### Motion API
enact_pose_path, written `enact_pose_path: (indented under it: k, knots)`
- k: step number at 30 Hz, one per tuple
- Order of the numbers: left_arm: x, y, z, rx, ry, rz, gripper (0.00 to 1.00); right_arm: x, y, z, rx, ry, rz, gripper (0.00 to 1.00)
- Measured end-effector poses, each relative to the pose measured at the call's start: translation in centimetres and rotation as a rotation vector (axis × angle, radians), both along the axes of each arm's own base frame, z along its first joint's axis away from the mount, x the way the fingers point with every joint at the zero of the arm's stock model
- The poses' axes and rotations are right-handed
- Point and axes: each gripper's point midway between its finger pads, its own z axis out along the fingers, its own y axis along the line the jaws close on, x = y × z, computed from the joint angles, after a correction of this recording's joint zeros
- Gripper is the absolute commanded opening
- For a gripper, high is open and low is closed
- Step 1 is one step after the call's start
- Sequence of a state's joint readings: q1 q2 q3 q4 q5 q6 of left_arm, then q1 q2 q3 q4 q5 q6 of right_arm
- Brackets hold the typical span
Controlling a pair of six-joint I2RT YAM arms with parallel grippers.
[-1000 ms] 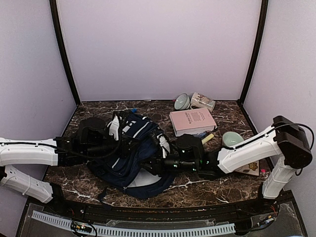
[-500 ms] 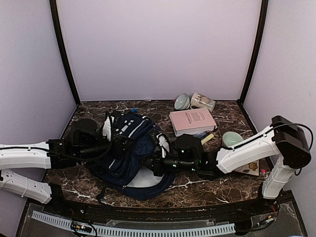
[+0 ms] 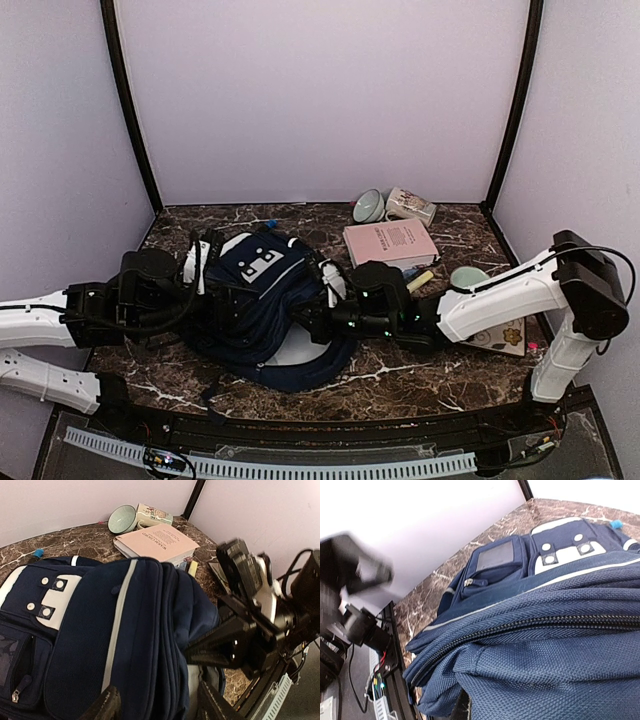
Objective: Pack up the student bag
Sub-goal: Grab the largest pocket of the student bag.
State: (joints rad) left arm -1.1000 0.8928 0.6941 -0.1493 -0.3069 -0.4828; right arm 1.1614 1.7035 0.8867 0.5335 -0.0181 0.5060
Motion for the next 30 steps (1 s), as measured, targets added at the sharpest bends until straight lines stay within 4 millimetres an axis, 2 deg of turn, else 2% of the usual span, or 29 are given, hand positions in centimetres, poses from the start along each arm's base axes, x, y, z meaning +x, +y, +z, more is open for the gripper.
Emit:
enact_pose_path:
  k: [6, 9, 16, 20, 24, 30]
  knots:
    - [-2.0, 0.2, -1.7, 0.082, 0.03, -0.017, 0.52, 2.9, 0.5, 2.5, 0.042, -0.012, -0.036, 0.0]
    - [-2.8, 0.4, -2.5, 0.084, 0.059, -0.023, 0.5, 3.9, 0.8, 3.0, 0.052, -0.015, -0.046, 0.0]
    - [-5.2, 0.2, -6.2, 0.121, 0.159, -0.085, 0.56, 4.1, 1.6, 1.5, 0.024, 0.014, -0.029, 0.0]
    - [-5.6, -0.1, -8.3, 0.173, 0.219, -0.081, 0.57, 4.2, 2.1, 0.9, 0.006, 0.029, -0.024, 0.0]
    - [-5.8, 0.6, -10.6, 0.241, 0.267, -0.046, 0.56, 4.4, 2.5, 1.5, 0.01, 0.026, -0.023, 0.0]
    - [-5.7, 1.3, -12.4, 0.297, 0.281, -0.019, 0.52, 4.4, 2.5, 1.4, 0.0, 0.032, -0.023, 0.0]
